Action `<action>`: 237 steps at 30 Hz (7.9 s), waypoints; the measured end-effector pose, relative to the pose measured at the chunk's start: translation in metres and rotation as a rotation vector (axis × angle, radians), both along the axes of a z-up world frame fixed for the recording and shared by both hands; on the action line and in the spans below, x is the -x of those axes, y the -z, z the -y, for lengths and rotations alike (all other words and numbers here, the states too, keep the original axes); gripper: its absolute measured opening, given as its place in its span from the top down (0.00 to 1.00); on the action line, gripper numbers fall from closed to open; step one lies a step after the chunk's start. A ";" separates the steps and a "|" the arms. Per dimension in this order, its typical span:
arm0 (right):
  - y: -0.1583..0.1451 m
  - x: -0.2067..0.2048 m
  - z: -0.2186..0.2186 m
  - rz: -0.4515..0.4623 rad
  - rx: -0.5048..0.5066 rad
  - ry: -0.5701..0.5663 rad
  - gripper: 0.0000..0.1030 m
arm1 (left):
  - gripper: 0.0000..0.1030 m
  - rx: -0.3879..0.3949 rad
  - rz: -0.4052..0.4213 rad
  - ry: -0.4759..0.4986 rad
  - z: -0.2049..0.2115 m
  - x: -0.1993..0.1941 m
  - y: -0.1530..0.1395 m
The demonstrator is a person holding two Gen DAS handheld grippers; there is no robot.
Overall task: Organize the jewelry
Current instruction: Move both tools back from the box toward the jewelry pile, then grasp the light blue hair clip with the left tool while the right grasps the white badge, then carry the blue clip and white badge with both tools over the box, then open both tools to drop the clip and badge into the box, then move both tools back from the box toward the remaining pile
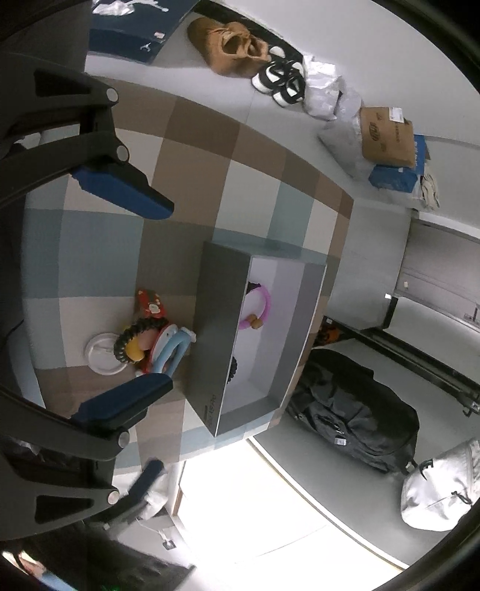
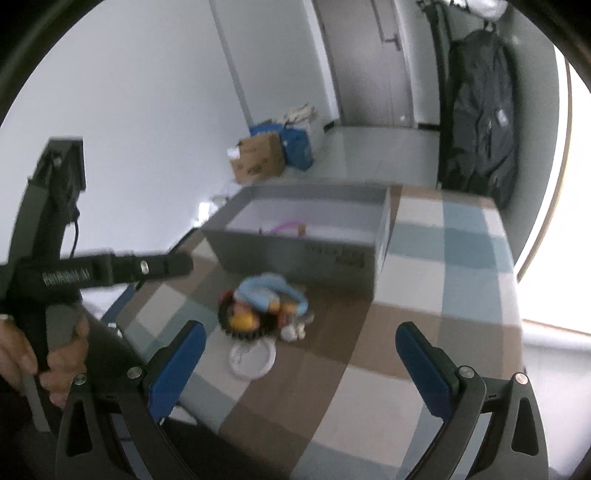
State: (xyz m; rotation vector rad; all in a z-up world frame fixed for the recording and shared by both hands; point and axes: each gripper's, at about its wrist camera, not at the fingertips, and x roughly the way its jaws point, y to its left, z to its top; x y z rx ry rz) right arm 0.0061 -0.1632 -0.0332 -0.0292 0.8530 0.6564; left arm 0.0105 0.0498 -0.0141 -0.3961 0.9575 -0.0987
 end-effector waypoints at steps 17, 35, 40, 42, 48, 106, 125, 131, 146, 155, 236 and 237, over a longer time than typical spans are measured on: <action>0.026 0.016 -0.041 -0.024 0.108 -0.116 0.08 | 0.20 0.113 -0.036 -0.113 -0.039 0.001 0.004; 0.042 0.019 -0.067 0.043 0.228 -0.129 0.37 | 0.20 0.152 -0.036 -0.119 -0.050 -0.001 0.002; 0.040 0.019 -0.065 0.052 0.221 -0.120 0.59 | 0.20 0.148 -0.021 -0.119 -0.051 0.000 0.000; 0.040 0.020 -0.065 0.051 0.221 -0.127 0.59 | 0.20 0.144 -0.019 -0.116 -0.051 -0.001 -0.001; 0.037 0.023 -0.061 0.034 0.203 -0.137 0.60 | 0.20 0.139 -0.006 -0.093 -0.045 -0.004 -0.002; 0.004 0.009 0.006 0.022 0.019 0.036 0.59 | 0.91 -0.048 0.075 0.223 0.035 -0.025 -0.016; -0.059 -0.031 -0.004 0.113 -0.112 0.057 0.59 | 0.91 0.039 0.219 0.051 -0.005 -0.042 -0.045; -0.065 -0.062 -0.015 0.126 -0.112 0.046 0.59 | 0.91 0.035 0.221 0.052 -0.007 -0.058 -0.046; -0.041 -0.118 -0.031 0.068 -0.123 0.028 0.59 | 0.91 0.025 0.179 0.074 -0.008 -0.092 -0.025; -0.023 -0.137 -0.023 -0.007 -0.140 0.049 0.59 | 0.91 0.020 0.113 0.115 -0.001 -0.105 -0.007; 0.016 -0.026 -0.005 -0.082 -0.036 0.025 0.05 | 0.19 -0.184 0.052 0.011 0.007 -0.016 -0.006; 0.019 -0.027 -0.006 -0.098 -0.035 0.024 0.08 | 0.19 -0.190 0.044 0.014 0.008 -0.016 -0.004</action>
